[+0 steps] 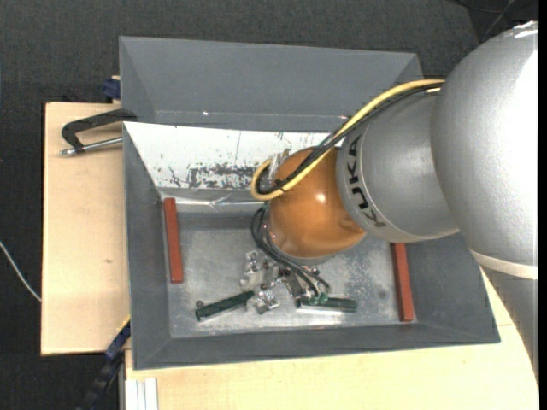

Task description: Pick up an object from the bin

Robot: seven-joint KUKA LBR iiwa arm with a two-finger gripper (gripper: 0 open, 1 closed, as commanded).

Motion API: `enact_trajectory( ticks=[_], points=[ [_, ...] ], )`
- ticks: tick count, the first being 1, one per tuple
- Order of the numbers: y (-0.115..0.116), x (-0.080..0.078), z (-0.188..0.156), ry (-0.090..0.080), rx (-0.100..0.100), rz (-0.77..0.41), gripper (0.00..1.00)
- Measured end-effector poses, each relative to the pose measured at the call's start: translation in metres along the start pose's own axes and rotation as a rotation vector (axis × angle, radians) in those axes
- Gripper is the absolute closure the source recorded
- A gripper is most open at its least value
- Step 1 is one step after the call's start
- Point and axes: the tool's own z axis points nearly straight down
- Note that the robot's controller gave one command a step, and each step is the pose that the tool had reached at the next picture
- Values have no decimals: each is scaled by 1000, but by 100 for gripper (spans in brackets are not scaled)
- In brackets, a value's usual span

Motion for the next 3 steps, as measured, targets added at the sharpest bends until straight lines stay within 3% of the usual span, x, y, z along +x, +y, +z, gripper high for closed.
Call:
enact_trajectory(
  ticks=[1,2,3],
  points=[
    [0,0,0,0,0,0,100],
    [0,1,-3,-7,0,-83,100],
    [-5,2,-178,-17,1,-30,100]
  ],
)
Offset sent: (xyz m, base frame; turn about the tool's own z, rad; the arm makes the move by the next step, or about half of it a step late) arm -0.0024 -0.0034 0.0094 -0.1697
